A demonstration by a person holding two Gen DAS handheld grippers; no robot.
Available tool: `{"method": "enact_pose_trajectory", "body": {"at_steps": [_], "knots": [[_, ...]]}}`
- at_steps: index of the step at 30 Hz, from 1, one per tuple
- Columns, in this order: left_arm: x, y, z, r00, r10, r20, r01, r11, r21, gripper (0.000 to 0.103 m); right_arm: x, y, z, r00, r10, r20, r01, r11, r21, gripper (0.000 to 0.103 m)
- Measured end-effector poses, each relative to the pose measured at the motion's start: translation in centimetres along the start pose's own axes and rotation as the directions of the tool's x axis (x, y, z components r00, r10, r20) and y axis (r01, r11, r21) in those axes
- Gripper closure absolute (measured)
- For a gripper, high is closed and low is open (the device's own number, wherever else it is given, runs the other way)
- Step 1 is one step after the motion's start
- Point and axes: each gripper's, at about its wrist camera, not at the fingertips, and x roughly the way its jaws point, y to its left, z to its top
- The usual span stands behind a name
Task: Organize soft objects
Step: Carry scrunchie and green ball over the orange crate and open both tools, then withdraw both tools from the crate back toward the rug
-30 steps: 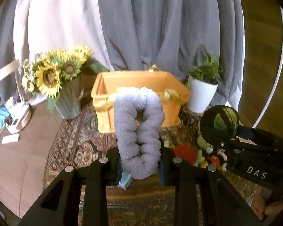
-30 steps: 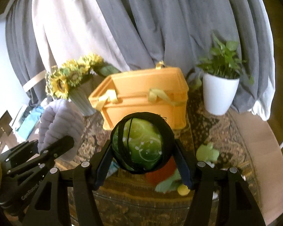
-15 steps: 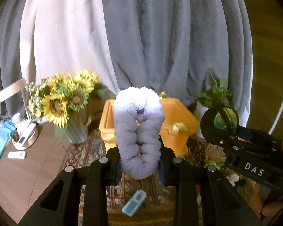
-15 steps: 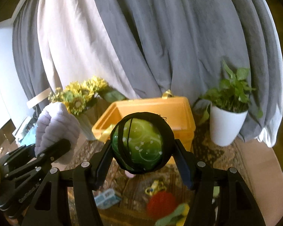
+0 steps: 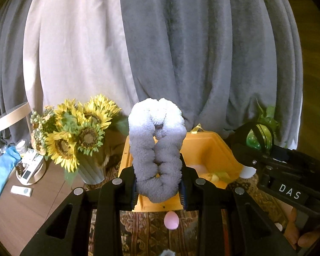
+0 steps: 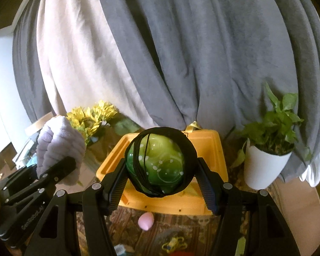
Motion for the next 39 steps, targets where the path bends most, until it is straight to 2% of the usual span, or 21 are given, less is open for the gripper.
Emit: {"method": "enact_pose_trajectory", "body": {"at_steps": [6,16,27,30,32,39], "knots": [[3.4,0.5,0.9,1.000,-0.001,-0.017,0.000,1.000,-0.008,0.073,3.4,-0.7,1.5,1.000,-0.006,-0.023,0.006,1.000,0.008,0.040],[9.4,1.3,1.2,0.996,-0.016,-0.088,0.015,1.000,-0.013,0.073,9.3,-2.2,2.1,0.991,-0.051,-0.122,0.055,0.998,0.033,0.040],[16.0,1.6,0.9,0.978,-0.057,-0.201,0.054,0.998,-0.021,0.071,14.4,-3.9,1.8,0.968,-0.078,-0.237,0.093,0.994,0.052,0.039],[17.2,1.6,0.7,0.973,-0.056,-0.224,0.053,0.998,-0.018,0.058,15.6,-4.6,1.4,0.955,-0.073,-0.286,0.100,0.991,0.084,0.038],[17.6,1.5,0.6,0.972,-0.044,-0.232,0.041,0.999,-0.015,0.041,16.1,-5.0,1.2,0.949,-0.076,-0.305,0.111,0.989,0.099,0.037],[17.2,1.1,0.4,0.974,-0.005,-0.228,0.008,1.000,0.011,0.036,15.1,-5.3,1.5,0.949,-0.139,-0.283,0.164,0.984,0.064,0.035]]}}
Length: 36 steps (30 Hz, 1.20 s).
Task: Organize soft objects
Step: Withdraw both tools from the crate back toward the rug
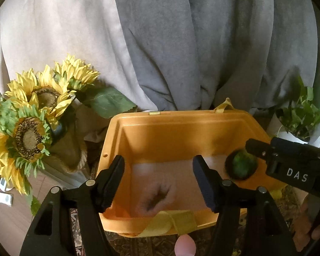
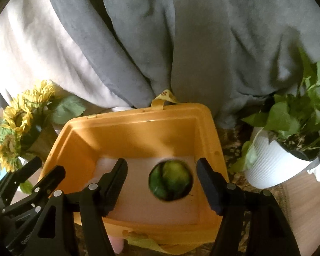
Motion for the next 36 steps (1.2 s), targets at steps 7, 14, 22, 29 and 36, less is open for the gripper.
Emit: {"method": "enact_pose_trajectory", "body": {"at_steps": [7,14,22,29,36], "knots": [[-2.6,-0.2,-0.6,0.999,0.013,0.029,-0.013,1.000,0.006,0.032,-2.9,0.1,-0.4,0.998,-0.011,0.055,0.011,1.000,-0.001,0.035],[-6.7,-0.4,-1.3,0.996,0.018,0.082,-0.018,1.000,0.005,0.030,-7.2,0.3,-1.2,0.993,0.002,0.119,-0.001,1.000,-0.008,0.035],[-11.7,-0.5,-3.0,0.991,0.052,0.127,-0.052,0.999,-0.005,0.027,-11.4,1.2,-3.1,0.986,0.017,0.165,-0.011,0.999,-0.039,0.035],[-15.4,-0.6,-5.1,0.984,0.111,0.138,-0.110,0.994,-0.015,0.022,-14.4,1.3,-5.5,0.980,0.032,0.197,-0.019,0.998,-0.066,0.027],[-17.9,-1.4,-7.9,0.981,0.152,0.118,-0.145,0.987,-0.070,0.022,-16.1,0.7,-7.9,0.981,0.064,0.184,-0.049,0.995,-0.086,0.024]]}}
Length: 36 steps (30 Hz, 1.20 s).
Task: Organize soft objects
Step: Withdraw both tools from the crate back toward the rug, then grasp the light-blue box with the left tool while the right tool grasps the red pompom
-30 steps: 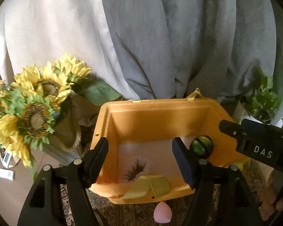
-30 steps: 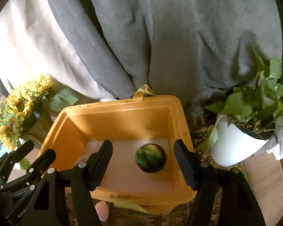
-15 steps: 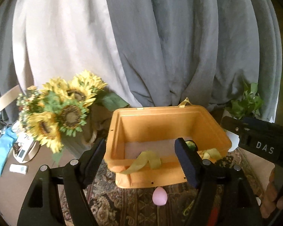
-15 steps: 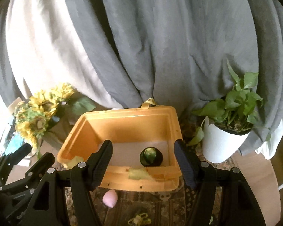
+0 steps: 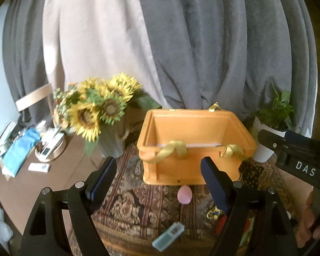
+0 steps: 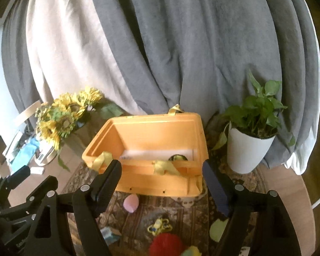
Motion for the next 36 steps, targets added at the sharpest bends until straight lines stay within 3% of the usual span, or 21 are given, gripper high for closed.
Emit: {"method": "enact_pose_trajectory", "body": {"at_steps": [8,16,23,31,36], "knots": [[-2.4,-0.2,-3.2,0.999,0.046,-0.022,-0.047,0.999,-0.004,0.021,-2.0,0.5,-2.8,1.000,0.000,0.002,0.000,0.999,-0.041,0.024],[-3.4,-0.2,-4.9,1.000,0.018,-0.019,-0.016,0.997,0.075,0.021,-4.1,0.9,-5.6,0.999,-0.051,0.009,0.051,0.998,-0.024,0.024],[-3.0,0.7,-7.4,0.994,-0.079,-0.072,0.085,0.992,0.095,0.021,-4.3,1.2,-8.9,0.993,-0.109,-0.049,0.112,0.992,0.053,0.024],[-0.4,1.8,-10.3,0.969,-0.162,-0.185,0.188,0.973,0.131,0.021,-2.8,2.6,-12.6,0.971,-0.203,-0.129,0.213,0.975,0.066,0.024],[1.3,2.1,-11.7,0.956,-0.201,-0.213,0.235,0.960,0.151,0.021,-2.2,3.1,-14.3,0.952,-0.266,-0.151,0.277,0.959,0.061,0.024]]}}
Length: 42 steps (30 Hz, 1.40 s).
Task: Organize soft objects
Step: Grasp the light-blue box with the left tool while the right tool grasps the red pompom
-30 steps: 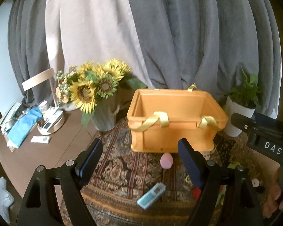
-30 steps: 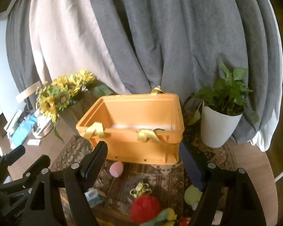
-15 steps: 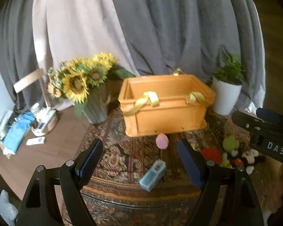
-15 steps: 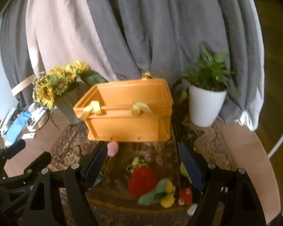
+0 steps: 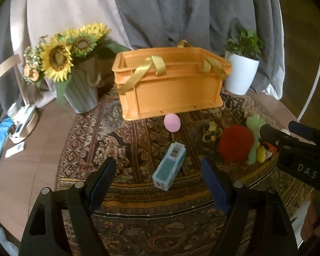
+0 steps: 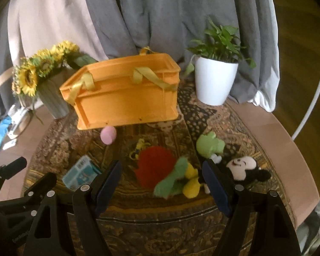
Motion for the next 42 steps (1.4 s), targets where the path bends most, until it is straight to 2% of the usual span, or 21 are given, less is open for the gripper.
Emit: {"method": "enact_pose_trajectory", "body": {"at_steps": [7,15,20,24,28,33,38,42], "knots": [[3.2,0.0,-1.4,0.999,-0.021,-0.036,0.022,1.000,0.008,0.021,2.1,0.7,-1.2,0.999,-0.040,-0.016,0.038,0.997,-0.073,0.024],[6.1,-0.5,-1.9,0.996,0.008,-0.088,-0.007,1.000,0.009,0.022,5.8,0.7,-1.5,0.998,-0.041,-0.056,0.035,0.993,-0.117,0.024],[7.8,-0.4,-2.3,0.993,0.008,-0.117,-0.010,1.000,-0.015,0.022,7.4,1.4,-1.6,0.997,-0.054,-0.048,0.045,0.985,-0.169,0.024],[8.9,-0.2,-2.5,0.992,-0.004,-0.128,0.000,0.999,-0.038,0.024,8.9,1.5,-1.8,0.997,-0.034,-0.072,0.021,0.984,-0.176,0.025],[9.7,-0.3,-2.7,0.989,-0.029,-0.142,0.021,0.998,-0.058,0.030,10.0,1.5,-2.1,0.995,-0.014,-0.096,-0.003,0.984,-0.181,0.025],[10.8,-0.5,-2.9,0.985,-0.057,-0.163,0.045,0.996,-0.081,0.041,11.1,1.4,-2.4,0.993,0.016,-0.120,-0.038,0.982,-0.185,0.026],[11.4,-0.4,-2.9,0.981,-0.088,-0.174,0.070,0.992,-0.107,0.059,11.5,1.3,-2.3,0.990,0.044,-0.134,-0.068,0.981,-0.180,0.040],[11.3,-0.7,-2.7,0.979,-0.098,-0.179,0.081,0.991,-0.102,0.068,11.3,1.0,-2.2,0.989,0.066,-0.134,-0.088,0.982,-0.168,0.052]]}}
